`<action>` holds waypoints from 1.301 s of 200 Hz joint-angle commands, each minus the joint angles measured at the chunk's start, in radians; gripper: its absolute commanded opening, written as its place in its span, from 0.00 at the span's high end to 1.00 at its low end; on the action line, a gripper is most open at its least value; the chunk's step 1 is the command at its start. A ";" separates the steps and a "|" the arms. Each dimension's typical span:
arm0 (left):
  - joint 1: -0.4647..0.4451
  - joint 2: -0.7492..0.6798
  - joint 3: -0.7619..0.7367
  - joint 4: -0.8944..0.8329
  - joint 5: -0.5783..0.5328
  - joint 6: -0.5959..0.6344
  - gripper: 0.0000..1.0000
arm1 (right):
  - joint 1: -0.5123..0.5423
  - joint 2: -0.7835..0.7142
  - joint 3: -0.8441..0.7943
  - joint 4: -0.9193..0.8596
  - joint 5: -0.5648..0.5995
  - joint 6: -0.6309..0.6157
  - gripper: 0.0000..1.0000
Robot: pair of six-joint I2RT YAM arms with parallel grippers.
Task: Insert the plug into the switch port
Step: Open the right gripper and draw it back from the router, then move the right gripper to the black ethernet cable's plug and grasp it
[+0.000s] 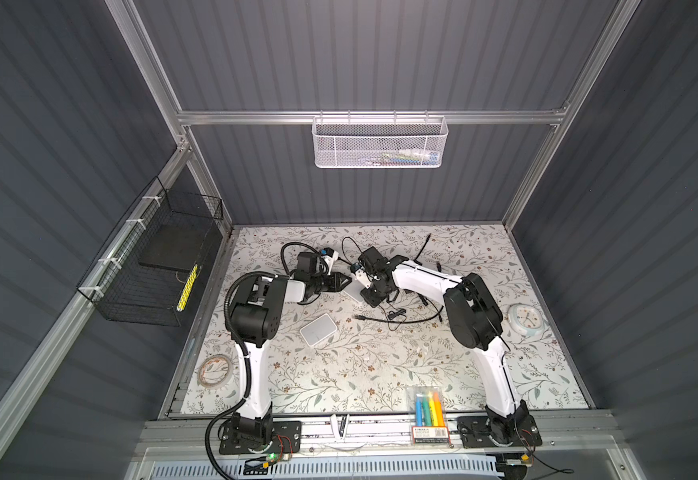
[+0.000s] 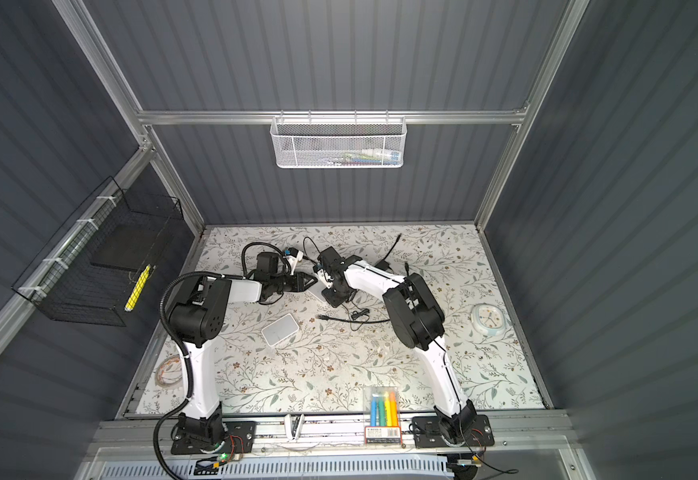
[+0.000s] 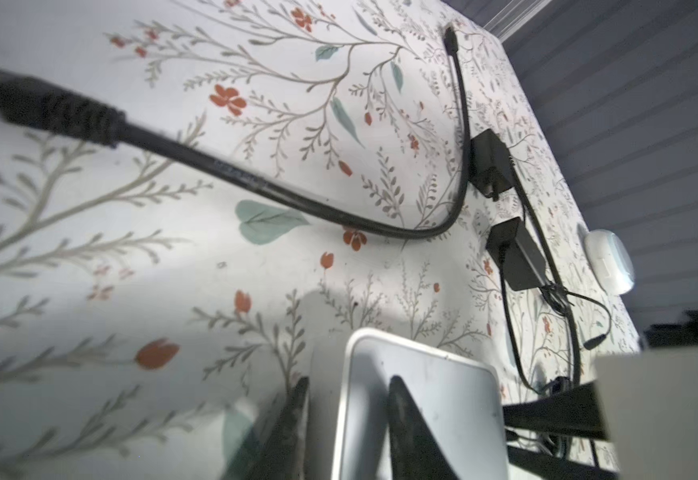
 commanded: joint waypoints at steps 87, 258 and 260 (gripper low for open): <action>-0.006 -0.079 -0.022 -0.381 -0.201 -0.082 0.59 | -0.084 -0.348 -0.404 0.381 -0.067 0.235 0.67; -0.007 -0.116 -0.101 -0.267 -0.178 -0.109 0.59 | -0.107 -0.062 -0.221 0.439 -0.289 0.781 0.70; -0.007 -0.118 -0.105 -0.265 -0.181 -0.112 0.59 | -0.106 -0.059 -0.217 0.442 -0.289 0.782 0.70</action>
